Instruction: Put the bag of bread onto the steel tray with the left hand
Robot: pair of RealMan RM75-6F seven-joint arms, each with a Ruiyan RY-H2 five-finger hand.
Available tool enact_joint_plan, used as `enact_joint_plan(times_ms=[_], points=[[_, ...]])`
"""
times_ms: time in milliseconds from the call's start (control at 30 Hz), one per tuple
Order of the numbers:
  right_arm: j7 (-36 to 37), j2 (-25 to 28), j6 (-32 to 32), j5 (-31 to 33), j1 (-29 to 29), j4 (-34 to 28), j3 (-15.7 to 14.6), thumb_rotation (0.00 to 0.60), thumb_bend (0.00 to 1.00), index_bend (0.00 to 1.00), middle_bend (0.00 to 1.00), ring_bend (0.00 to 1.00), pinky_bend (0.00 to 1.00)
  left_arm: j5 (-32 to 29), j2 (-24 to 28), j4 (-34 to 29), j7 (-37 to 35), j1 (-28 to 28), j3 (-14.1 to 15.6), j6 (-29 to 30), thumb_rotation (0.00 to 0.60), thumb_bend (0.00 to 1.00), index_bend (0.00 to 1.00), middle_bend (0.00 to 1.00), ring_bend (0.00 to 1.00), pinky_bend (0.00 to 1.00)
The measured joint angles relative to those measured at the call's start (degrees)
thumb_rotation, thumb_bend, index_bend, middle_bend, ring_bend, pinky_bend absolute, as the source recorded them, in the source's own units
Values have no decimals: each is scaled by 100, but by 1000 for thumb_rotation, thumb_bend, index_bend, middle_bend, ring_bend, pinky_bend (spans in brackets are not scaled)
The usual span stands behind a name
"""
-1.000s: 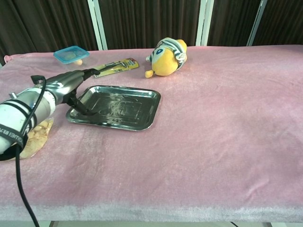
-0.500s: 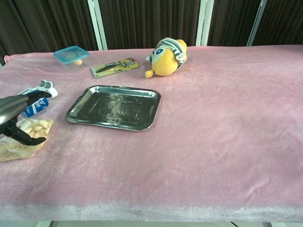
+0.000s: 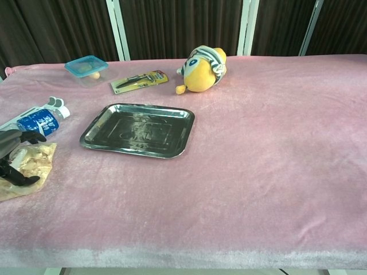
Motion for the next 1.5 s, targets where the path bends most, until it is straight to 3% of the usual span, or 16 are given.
enact_joint_plan(times_ms=[133,267,500,667,800,900,967,1033,1100,1167,1233,1500], points=[[-21,-2,-20,3,6,-12,-3,600,112,0,0,0,220,120,-148,180,45,28,-27,201,600,590,538,578,640,784],[-12,0,-1,1,0,-11,-5,600,112,0,0,0,221,446,-324,358,-98,63,-75,432,600,672,620,668,749,875],[10,2,20,-23,1,-2,-9,600,111,0,0,0,221,1585,-522,483,-494,-49,-300,857,600,673,622,670,757,883],[9,3,-11,-24,23,-3,-9,600,112,0,0,0,221,2117,-728,450,-321,-633,-765,876,600,658,622,671,757,883],[27,17,-41,-24,39,1,-16,600,111,0,0,0,221,2247,-1160,814,-153,-1199,-1155,709,600,656,622,669,755,884],[76,38,-49,-20,51,2,-18,600,112,0,0,0,221,2228,-1573,1387,-123,-1586,-1449,540,600,615,565,595,687,837],[127,55,-49,-22,60,8,-21,600,112,0,0,0,221,2161,-1881,1873,-126,-1842,-1630,389,600,526,378,395,491,699],[178,71,-56,-28,74,19,-26,600,112,0,0,0,221,2024,-2184,2341,-126,-2080,-1795,173,600,459,150,142,228,555],[212,86,-66,-39,87,24,-33,600,112,0,0,0,220,1894,-2386,2693,-121,-2243,-1900,-4,600,430,35,25,93,453],[242,96,-56,-59,92,32,-41,600,112,0,0,0,221,1713,-2556,3020,-78,-2371,-1977,-195,600,391,0,0,15,345],[263,97,-22,-71,88,41,-42,600,112,0,0,0,221,1516,-2644,3173,6,-2425,-2017,-358,600,357,0,0,0,287],[232,63,-1,-91,76,73,-50,600,112,0,0,0,221,1109,-2400,2690,658,-2260,-1931,-493,600,319,0,0,0,245]])
